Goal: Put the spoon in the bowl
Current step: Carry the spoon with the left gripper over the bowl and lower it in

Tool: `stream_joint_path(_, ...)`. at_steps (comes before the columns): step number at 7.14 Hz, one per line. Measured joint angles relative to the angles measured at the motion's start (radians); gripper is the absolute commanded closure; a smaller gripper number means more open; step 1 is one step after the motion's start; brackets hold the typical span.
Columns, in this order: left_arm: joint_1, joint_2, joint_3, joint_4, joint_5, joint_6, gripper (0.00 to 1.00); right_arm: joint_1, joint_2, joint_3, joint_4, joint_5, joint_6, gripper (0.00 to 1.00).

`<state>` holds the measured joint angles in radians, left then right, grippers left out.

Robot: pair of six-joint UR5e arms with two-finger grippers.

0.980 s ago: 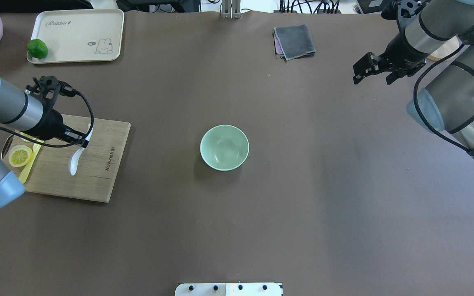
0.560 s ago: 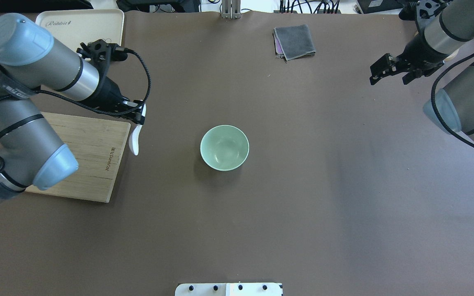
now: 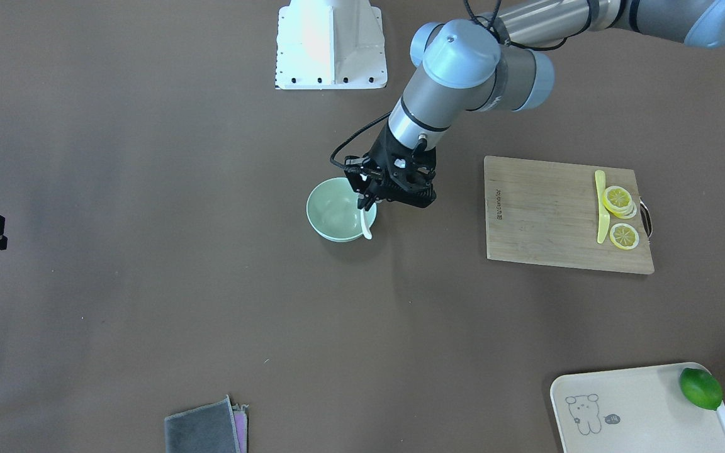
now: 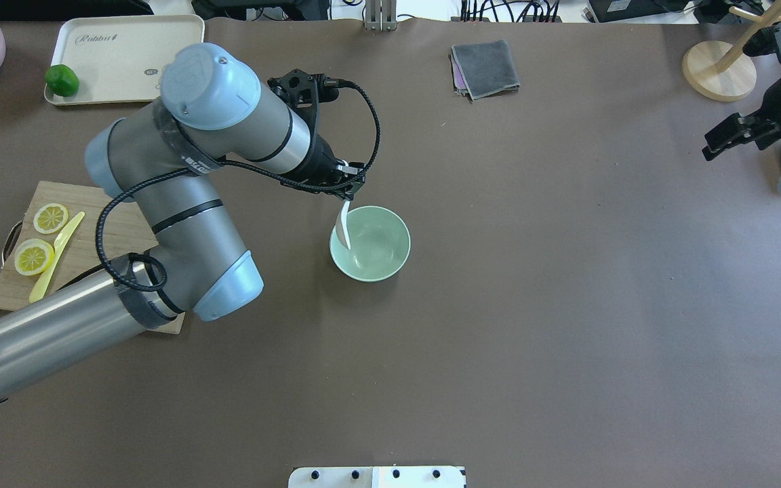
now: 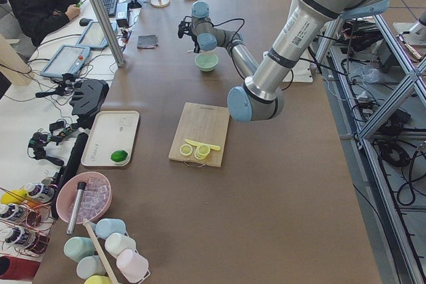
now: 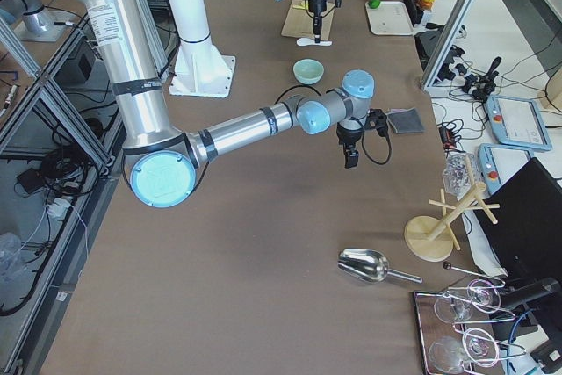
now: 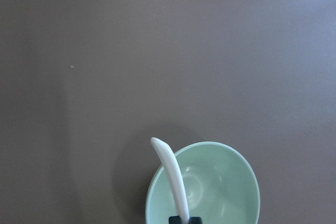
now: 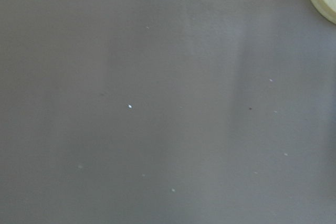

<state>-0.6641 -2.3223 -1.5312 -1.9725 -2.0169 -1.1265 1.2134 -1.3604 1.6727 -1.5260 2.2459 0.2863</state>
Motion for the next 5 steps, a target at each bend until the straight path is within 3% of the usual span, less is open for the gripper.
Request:
stream_joint_path(1,0.01,-0.026,0.082,-0.082,0.022,-0.011,1.0,0.031,-0.012,0.0,-0.041,-0.001,-0.059,0.0)
stream_joint_path(3,0.041,-0.032,0.127,-0.132,0.034,-0.034,1.0,0.059,-0.017,0.001,-0.074,-0.001,-0.092,0.0)
stream_joint_path(4,0.056,-0.023,0.122,-0.13,0.034,-0.043,0.05,0.065,-0.018,0.001,-0.077,-0.001,-0.095,0.0)
stream_joint_path(5,0.065,-0.001,0.105,-0.129,0.034,-0.047,0.02,0.072,-0.02,0.002,-0.078,0.0,-0.096,0.0)
